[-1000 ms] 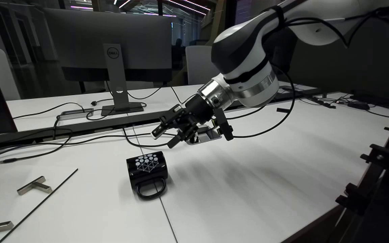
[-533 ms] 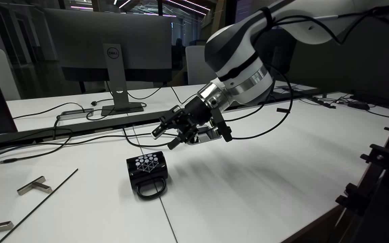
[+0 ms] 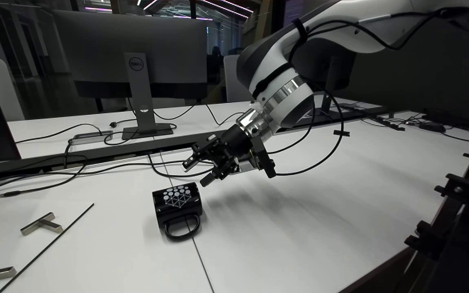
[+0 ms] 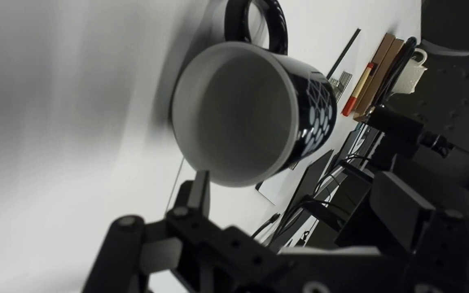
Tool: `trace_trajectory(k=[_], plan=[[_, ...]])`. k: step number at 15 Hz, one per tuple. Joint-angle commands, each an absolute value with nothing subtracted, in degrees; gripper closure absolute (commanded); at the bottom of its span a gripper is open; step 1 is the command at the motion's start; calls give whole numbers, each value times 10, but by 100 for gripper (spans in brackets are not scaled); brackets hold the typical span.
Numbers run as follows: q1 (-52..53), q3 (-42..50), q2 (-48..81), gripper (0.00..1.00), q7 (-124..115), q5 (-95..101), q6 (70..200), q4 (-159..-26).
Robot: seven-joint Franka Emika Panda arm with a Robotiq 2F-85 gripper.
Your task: Pick up the black mug and place it upright on the table
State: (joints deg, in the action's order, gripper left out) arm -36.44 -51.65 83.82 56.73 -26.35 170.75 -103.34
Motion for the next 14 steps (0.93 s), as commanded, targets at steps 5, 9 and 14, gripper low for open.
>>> trace_trajectory(k=[5, 9, 14], plan=[[-279, -456, 839, 0, 597, -361, 1676, -978], [-272, -463, 839, 0, 615, -369, 1695, -985], [-265, -463, 839, 0, 622, -364, 1696, -974]])
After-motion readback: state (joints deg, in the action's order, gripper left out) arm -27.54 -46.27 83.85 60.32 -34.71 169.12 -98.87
